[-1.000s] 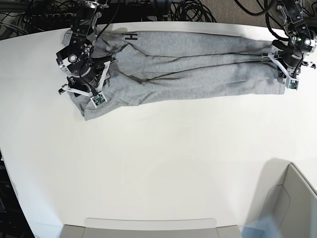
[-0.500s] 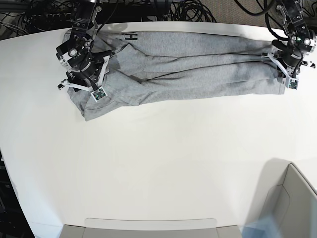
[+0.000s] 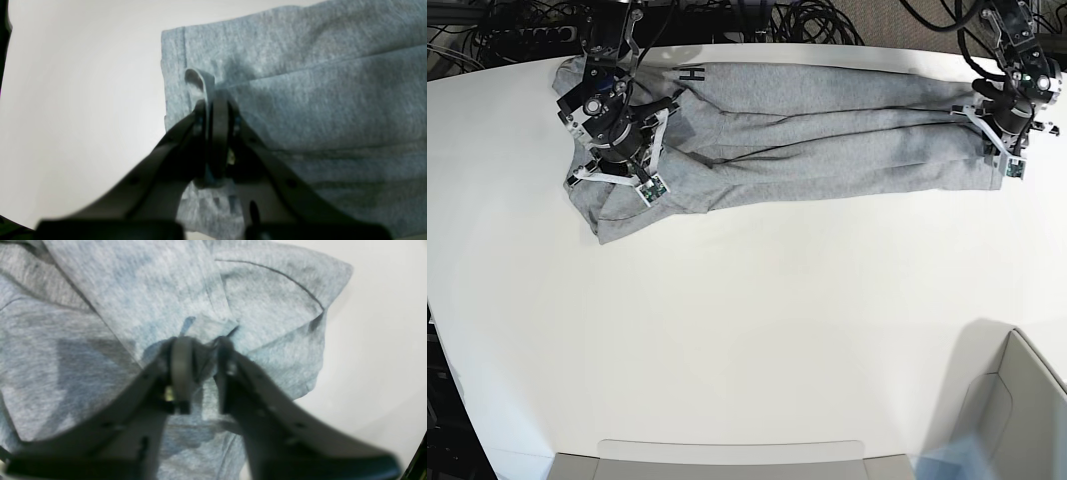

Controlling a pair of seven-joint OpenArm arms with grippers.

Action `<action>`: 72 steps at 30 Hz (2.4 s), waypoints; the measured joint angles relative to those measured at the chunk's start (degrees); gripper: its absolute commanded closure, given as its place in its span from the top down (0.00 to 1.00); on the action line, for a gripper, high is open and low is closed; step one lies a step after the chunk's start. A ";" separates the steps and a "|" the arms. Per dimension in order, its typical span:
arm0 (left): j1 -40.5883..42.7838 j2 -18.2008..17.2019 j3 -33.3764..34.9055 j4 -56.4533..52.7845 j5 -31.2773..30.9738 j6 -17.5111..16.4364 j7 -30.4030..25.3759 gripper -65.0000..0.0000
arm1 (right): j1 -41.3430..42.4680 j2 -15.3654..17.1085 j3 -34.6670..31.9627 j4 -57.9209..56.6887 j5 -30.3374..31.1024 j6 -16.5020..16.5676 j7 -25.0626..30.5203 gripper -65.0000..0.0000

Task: Fold the T-shirt properly
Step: 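Drag the grasped edge with the right gripper to straighten it, then open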

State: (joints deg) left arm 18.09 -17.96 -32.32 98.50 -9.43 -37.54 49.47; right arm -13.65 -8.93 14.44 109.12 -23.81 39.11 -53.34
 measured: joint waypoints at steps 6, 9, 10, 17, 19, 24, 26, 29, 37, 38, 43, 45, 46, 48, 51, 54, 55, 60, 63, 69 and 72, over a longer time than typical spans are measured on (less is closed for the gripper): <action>-0.02 0.07 0.00 0.00 -0.02 0.00 0.00 0.00 | 0.00 0.00 0.17 0.00 0.00 0.00 -0.04 0.00; 0.00 0.42 0.00 0.00 -0.02 0.00 0.00 0.00 | -1.33 0.02 0.17 1.53 0.15 0.00 -0.07 0.00; 0.00 0.57 0.00 0.00 -0.04 0.00 -0.02 0.00 | -2.23 0.02 0.17 2.80 0.15 0.00 -0.07 0.00; -0.02 0.52 0.02 0.00 -0.02 -0.02 0.00 0.00 | -7.15 0.02 0.52 8.04 0.28 -0.02 -0.02 0.00; -0.02 0.52 0.02 0.00 -0.02 -0.02 0.00 0.00 | -8.50 -0.04 2.78 8.04 1.20 0.00 0.39 0.00; 0.00 0.57 0.02 0.00 -0.02 -0.02 0.00 0.00 | -8.87 -0.02 8.85 8.07 4.90 -0.02 0.28 0.00; -0.02 0.48 0.00 0.00 -0.02 -0.02 -0.02 0.00 | -8.74 -0.20 12.22 8.07 6.08 -0.02 0.42 0.00; 0.17 0.55 -0.26 0.02 0.00 0.00 0.00 0.00 | -8.70 0.13 13.60 8.07 5.86 0.00 0.20 0.00; 0.33 0.57 -0.28 0.02 -0.02 -0.02 0.00 0.00 | -8.94 0.00 13.64 8.07 6.05 0.00 0.24 0.00; 0.33 0.57 -0.28 0.02 -0.02 -0.02 0.00 0.00 | -9.09 0.00 13.64 8.07 6.01 0.00 0.24 0.00; 0.33 0.46 -0.39 0.02 -0.02 -0.02 0.00 0.00 | -10.14 1.38 12.94 8.04 6.05 -0.02 0.39 0.00; 0.35 0.46 -0.39 0.02 0.00 -0.02 0.00 0.00 | -9.57 2.05 13.05 7.93 5.86 0.00 0.39 0.00; 0.46 0.46 -0.39 0.02 0.00 0.00 0.02 0.00 | -9.01 2.05 13.18 7.82 5.81 0.00 0.22 0.00; 0.50 0.52 -0.39 0.04 -0.02 0.00 0.02 0.00 | -7.67 1.84 13.07 7.50 2.93 -0.02 0.42 0.00; 0.46 0.42 -0.44 0.13 -0.04 0.20 1.31 0.17 | -4.72 1.29 13.00 4.37 -2.71 0.00 0.33 0.06; 0.20 0.81 -1.99 0.72 -0.07 -0.17 4.42 0.40 | -2.01 0.81 13.57 1.64 -6.88 0.00 0.31 0.24; 0.15 1.05 -3.41 1.64 -0.24 -0.26 4.50 0.46 | -1.70 0.81 13.57 1.20 -7.02 -0.02 0.28 0.29; 0.04 0.94 -6.21 4.74 0.00 -0.02 6.95 0.47 | -1.31 0.63 13.51 0.59 -6.82 0.00 0.55 0.40; 0.15 0.74 -5.18 3.52 -0.26 -2.95 11.87 0.47 | 0.33 0.66 13.49 -1.64 -7.02 0.00 0.39 0.40; -3.13 -0.22 -7.04 -2.36 -0.04 -2.58 12.74 0.47 | 0.92 0.68 13.33 -2.80 -7.08 0.00 0.42 0.40; -3.52 -2.43 -5.99 -5.38 -0.44 -2.62 12.37 0.47 | 0.92 0.79 13.31 -2.80 -7.08 0.00 0.42 0.40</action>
State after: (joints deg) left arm 14.57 -20.38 -38.30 93.12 -9.87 -40.16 61.84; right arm -12.73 -8.14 27.75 106.32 -30.89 39.11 -52.93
